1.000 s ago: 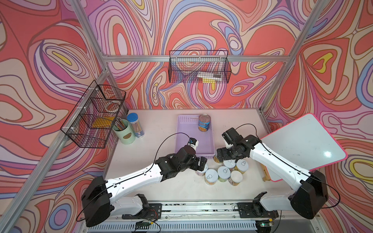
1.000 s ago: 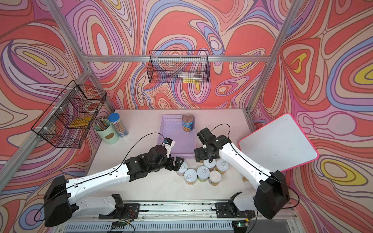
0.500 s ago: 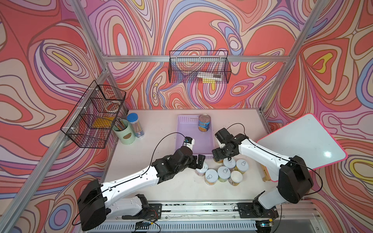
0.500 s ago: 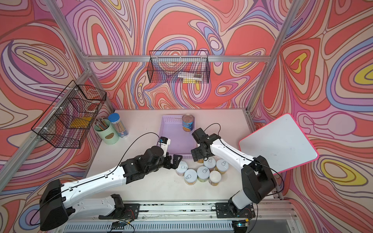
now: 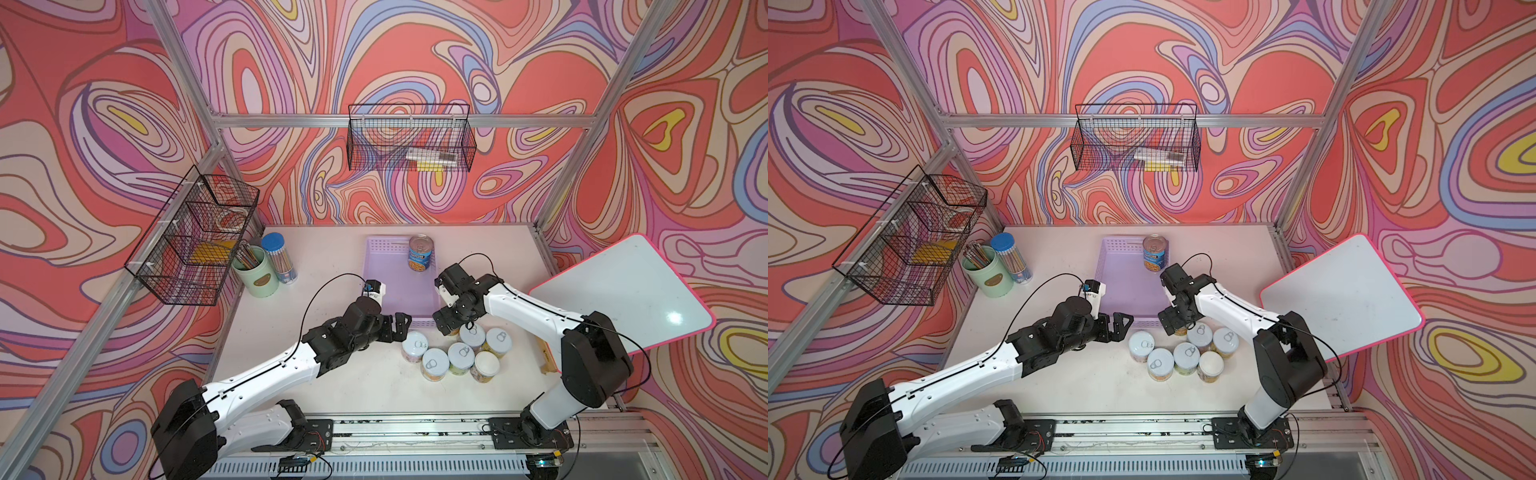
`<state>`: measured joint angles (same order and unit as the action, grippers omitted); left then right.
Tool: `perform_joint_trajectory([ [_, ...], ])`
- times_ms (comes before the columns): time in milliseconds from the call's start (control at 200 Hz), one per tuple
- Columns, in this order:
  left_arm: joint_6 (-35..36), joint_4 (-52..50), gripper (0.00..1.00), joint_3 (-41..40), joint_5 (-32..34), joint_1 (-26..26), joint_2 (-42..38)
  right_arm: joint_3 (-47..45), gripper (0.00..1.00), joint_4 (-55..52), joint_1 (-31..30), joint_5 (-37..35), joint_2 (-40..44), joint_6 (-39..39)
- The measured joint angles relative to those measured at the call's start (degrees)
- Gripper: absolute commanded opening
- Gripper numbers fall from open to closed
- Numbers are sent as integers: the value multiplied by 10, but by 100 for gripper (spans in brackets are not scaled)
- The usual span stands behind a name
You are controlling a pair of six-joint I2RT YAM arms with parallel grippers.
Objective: Put the canned food in the basket
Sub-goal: Pick up the canned food from the center of the board.
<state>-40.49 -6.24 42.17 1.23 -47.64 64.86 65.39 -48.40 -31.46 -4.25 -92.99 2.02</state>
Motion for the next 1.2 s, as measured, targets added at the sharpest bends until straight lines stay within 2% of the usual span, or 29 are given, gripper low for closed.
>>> perform_joint_trajectory([
  [701, 2, -1, 98, 10, -20, 0, 6, 25, 92, 13, 26, 12, -16, -18],
  [1197, 2, -1, 98, 13, -26, 0, 21, 30, 76, 24, 26, 22, -31, -12],
])
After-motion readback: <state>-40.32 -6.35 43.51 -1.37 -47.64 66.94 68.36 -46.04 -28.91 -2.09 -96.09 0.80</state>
